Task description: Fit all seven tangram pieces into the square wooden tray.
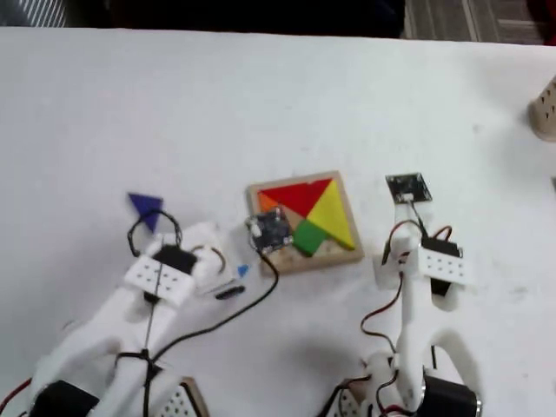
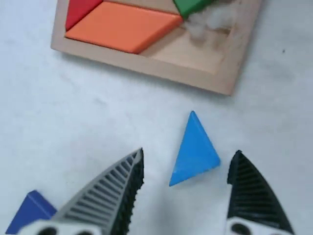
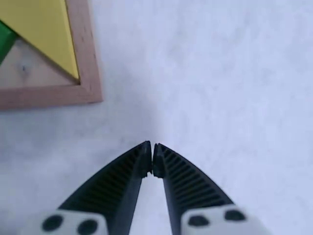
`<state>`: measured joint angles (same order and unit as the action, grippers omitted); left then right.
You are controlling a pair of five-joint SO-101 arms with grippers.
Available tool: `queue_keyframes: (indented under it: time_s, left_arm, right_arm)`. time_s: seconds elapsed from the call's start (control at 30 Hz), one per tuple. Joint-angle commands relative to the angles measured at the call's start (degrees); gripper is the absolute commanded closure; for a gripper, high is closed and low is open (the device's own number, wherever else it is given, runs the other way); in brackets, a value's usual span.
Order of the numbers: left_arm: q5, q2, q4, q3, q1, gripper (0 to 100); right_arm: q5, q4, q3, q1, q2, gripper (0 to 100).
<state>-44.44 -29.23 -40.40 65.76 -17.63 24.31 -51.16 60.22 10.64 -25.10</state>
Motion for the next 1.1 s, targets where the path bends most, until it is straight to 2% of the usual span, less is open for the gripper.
queue_keyframes:
  time_s: [0.0, 0.13, 0.27, 0.4, 0.5, 0.63, 0.77, 1.07]
  left_arm:
    - [-2.55, -1.8, 1.05, -0.35, -1.45, 72]
    - [-2.29, 2.33, 0.79, -2.81, -2.24, 72]
    - [-1.32, 10.42, -5.1, -10.2, -1.89, 72]
    - [-1.41, 14.64, -6.68, -13.36, -1.89, 73]
    - [-1.85, 14.64, -6.68, -13.1, -2.51, 80]
    - [-2.73, 14.64, -6.68, -11.69, -5.41, 98]
    - [-7.56, 14.2, -6.68, -9.76, -8.84, 98]
    - [-6.59, 6.9, -6.24, -5.98, -8.92, 98]
  right_arm:
    - [0.26, 0.66, -0.18, 0.57, -2.15, 98.1]
    - [0.26, 0.66, -0.18, 0.57, -2.15, 98.1]
    - [0.26, 0.75, -0.18, 0.57, -2.15, 98.1]
    - [0.26, 0.75, -0.18, 0.57, -2.15, 98.1]
    - [0.26, 0.75, -0.18, 0.57, -2.15, 98.1]
    - [0.26, 0.84, -0.26, 0.57, -2.15, 98.1]
    - [0.26, 0.84, -0.26, 0.57, -2.15, 98.1]
    - [0.26, 1.54, -0.26, 0.57, -2.15, 98.1]
